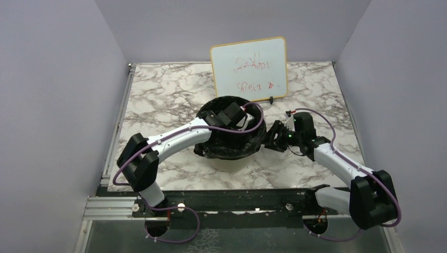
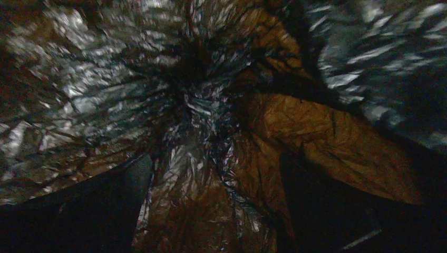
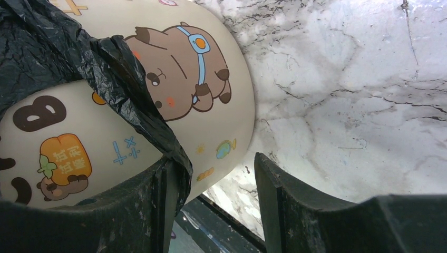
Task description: Put the trash bags into the trash bin
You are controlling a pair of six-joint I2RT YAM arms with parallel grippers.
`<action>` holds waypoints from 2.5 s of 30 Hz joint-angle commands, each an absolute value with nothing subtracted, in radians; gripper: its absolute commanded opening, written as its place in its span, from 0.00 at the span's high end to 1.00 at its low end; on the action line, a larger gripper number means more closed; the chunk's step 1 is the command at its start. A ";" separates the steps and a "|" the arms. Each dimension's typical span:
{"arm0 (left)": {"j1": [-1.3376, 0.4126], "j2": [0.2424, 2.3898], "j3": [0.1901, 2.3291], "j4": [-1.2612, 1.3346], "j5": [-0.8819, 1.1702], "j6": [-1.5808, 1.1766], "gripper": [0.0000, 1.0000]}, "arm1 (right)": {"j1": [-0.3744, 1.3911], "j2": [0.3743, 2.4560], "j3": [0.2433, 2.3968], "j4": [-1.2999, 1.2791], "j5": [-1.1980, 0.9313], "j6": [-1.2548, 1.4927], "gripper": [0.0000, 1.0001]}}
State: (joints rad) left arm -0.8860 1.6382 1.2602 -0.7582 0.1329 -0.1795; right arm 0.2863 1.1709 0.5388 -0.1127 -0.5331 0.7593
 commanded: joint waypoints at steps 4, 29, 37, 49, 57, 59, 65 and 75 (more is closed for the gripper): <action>-0.894 1.580 1.321 -0.784 0.088 -0.193 0.06 | 0.290 1.173 0.534 -0.090 -0.562 0.760 0.41; -0.872 1.504 1.199 -0.859 0.190 -0.105 0.05 | 0.291 1.186 0.536 -0.079 -0.574 0.755 0.41; -0.872 1.615 1.159 -0.803 0.104 -0.124 0.07 | 0.290 1.187 0.539 -0.082 -0.579 0.754 0.41; -0.871 1.761 1.074 -0.681 0.140 -0.154 0.09 | 0.290 1.185 0.528 -0.072 -0.584 0.759 0.41; -0.867 1.644 1.140 -0.695 0.104 -0.170 0.07 | 0.290 1.186 0.540 -0.086 -0.581 0.752 0.41; -0.867 1.605 1.161 -0.695 0.100 -0.178 0.05 | 0.290 1.185 0.539 -0.088 -0.577 0.753 0.41; -0.866 1.553 1.188 -0.698 0.116 -0.163 0.01 | 0.290 1.182 0.529 -0.082 -0.569 0.763 0.41; -0.865 1.436 1.272 -0.698 0.011 -0.180 0.01 | 0.290 1.180 0.540 -0.089 -0.575 0.759 0.41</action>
State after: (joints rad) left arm -0.8703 1.5288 1.1816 -0.7033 0.0944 -0.1673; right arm 0.2863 1.1801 0.5385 -0.0982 -0.5526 0.7601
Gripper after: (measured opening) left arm 0.989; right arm 0.587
